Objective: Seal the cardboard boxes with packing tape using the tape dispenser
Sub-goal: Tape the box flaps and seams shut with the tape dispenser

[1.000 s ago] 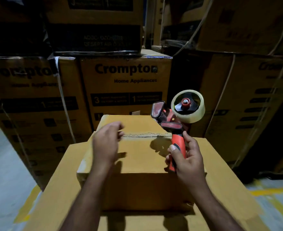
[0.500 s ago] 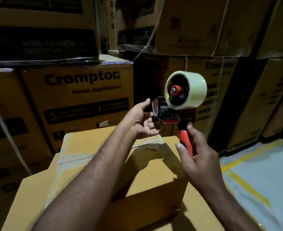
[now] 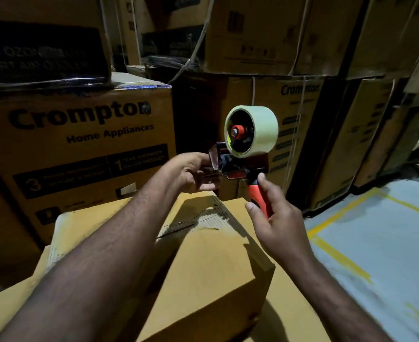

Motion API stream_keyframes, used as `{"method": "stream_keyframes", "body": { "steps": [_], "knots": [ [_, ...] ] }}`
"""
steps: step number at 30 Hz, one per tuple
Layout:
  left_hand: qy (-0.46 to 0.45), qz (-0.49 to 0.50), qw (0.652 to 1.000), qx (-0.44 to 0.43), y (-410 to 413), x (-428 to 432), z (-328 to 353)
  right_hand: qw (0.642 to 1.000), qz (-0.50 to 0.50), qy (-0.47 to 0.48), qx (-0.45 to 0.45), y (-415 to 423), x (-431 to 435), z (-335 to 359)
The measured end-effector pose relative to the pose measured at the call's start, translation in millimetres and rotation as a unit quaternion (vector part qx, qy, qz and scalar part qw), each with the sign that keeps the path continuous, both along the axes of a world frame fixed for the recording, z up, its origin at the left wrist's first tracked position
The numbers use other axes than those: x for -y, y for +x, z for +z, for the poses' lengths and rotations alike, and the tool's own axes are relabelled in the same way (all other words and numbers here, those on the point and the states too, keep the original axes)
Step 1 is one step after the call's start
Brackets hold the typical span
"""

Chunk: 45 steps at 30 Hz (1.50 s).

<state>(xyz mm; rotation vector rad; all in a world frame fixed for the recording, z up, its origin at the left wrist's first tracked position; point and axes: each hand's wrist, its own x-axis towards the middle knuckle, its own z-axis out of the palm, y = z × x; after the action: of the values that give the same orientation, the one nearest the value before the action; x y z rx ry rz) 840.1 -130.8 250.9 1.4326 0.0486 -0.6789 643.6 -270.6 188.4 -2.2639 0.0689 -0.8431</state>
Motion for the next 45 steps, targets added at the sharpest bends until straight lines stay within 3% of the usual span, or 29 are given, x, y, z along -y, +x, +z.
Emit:
{"method": "stream_keyframes", "body": {
  "steps": [9,12,16,24,36,41,45],
  "knots": [
    [-0.028,0.010,0.999,-0.019,50.9,4.5,-9.4,0.998,0.027,-0.001,-0.049,46.0,19.0,4.1],
    [0.090,-0.023,0.993,0.069,69.7,7.1,-16.9,0.997,0.031,-0.003,-0.070,60.4,22.6,1.4],
    [0.214,0.076,0.942,0.245,90.2,12.2,-34.4,0.992,0.034,0.020,-0.120,82.9,19.4,-1.1],
    [0.356,0.101,0.863,0.344,114.1,21.2,-70.7,0.980,-0.001,0.072,-0.184,97.0,14.8,-12.0],
    [0.333,0.176,0.887,0.267,128.8,14.7,-92.0,0.972,-0.016,0.090,-0.216,100.7,4.5,-18.0],
    [0.330,0.113,0.900,0.263,128.8,8.0,-94.4,0.968,-0.015,0.089,-0.232,97.4,1.1,-18.0],
    [0.402,-0.017,0.872,0.280,130.4,7.7,-92.0,0.966,-0.011,0.092,-0.242,96.6,3.1,-15.0]
  ]
}}
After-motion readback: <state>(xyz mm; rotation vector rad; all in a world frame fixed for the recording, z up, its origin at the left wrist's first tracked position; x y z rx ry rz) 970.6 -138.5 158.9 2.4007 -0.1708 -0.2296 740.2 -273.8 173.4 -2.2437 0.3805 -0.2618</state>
